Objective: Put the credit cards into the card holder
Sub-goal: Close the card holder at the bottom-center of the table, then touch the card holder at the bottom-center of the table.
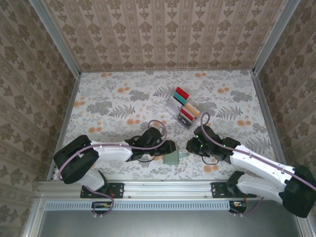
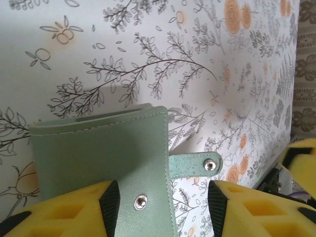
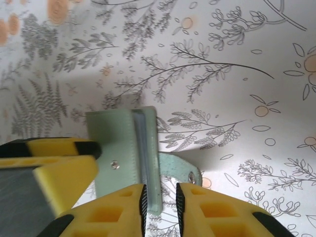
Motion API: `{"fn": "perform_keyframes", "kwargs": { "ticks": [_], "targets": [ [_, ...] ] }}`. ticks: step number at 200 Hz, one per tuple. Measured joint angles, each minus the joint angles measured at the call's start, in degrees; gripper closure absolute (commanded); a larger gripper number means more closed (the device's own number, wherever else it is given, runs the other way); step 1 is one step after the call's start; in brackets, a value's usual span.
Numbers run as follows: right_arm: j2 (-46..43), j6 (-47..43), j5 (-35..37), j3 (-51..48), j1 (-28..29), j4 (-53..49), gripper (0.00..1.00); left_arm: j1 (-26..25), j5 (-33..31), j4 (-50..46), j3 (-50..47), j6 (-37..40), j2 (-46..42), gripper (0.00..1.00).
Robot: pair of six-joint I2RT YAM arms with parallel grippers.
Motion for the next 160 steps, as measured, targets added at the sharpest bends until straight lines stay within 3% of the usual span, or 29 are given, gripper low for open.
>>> {"fn": "perform_keyframes", "kwargs": {
  "ticks": [40, 160],
  "targets": [
    [0.3, 0.2, -2.7, -0.8, -0.1, 3.1, 0.83, -0.2, 0.0, 1.2, 0.0, -1.0, 1.2, 0.57],
    [14.0, 0.9, -9.1, 0.2, -0.1, 13.3, 0.92, -0.3, -0.9, 1.9, -0.9, -1.6, 0.9, 0.68]
  ]
}}
